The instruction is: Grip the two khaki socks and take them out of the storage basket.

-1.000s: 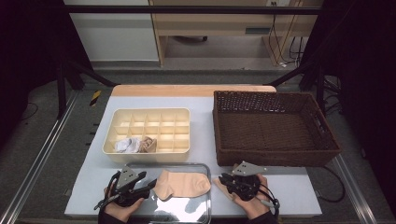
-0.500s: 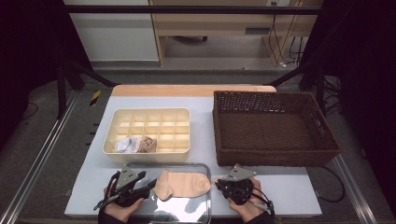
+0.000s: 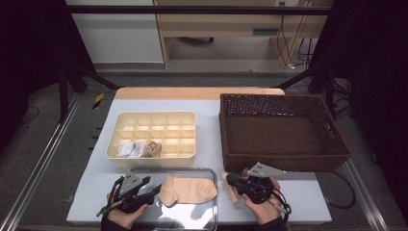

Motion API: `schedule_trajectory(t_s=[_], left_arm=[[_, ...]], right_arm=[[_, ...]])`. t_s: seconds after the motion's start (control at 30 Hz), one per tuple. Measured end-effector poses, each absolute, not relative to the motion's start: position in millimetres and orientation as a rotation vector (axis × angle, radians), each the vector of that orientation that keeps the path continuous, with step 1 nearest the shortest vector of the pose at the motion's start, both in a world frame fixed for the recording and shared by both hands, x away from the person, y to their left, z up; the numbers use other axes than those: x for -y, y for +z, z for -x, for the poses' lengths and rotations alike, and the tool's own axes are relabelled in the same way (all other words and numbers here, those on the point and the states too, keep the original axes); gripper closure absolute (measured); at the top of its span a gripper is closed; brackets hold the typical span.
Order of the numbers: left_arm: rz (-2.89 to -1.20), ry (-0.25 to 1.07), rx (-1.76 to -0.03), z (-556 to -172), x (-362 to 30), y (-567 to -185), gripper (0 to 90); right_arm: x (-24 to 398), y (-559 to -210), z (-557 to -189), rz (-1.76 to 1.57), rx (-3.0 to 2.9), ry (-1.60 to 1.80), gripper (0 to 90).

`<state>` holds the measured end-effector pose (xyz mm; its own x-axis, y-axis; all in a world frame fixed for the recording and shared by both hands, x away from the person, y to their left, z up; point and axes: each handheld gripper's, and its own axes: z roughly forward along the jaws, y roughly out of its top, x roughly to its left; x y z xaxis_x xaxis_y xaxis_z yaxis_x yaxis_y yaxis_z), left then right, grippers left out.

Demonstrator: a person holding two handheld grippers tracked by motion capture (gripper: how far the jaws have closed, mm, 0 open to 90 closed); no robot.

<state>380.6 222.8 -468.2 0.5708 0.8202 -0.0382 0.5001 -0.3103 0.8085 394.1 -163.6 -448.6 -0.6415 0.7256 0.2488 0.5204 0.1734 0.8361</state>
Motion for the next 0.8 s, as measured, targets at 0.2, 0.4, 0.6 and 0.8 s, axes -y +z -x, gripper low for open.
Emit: schedule_trajectory(t_s=[0.2, 0.4, 0.6, 0.8], left_arm=[[-1.979, 0.489, -1.058, -381, -223, -468, 46.1], [-1.980, 0.490, -1.059, -380, -222, -468, 45.7], [-1.981, 0.492, -1.059, -381, -223, -469, 45.7], [-1.980, 0.492, -1.058, -381, -223, -468, 45.7]], right_arm=[[175, -468, -406, -1.261, -2.266, 1.167, 84.8], [172, -472, -407, -1.231, -2.299, 1.085, 80.1], [169, -456, -399, -1.166, -2.258, 1.177, 77.6], [156, -446, -389, -1.079, -2.284, 1.258, 82.9]])
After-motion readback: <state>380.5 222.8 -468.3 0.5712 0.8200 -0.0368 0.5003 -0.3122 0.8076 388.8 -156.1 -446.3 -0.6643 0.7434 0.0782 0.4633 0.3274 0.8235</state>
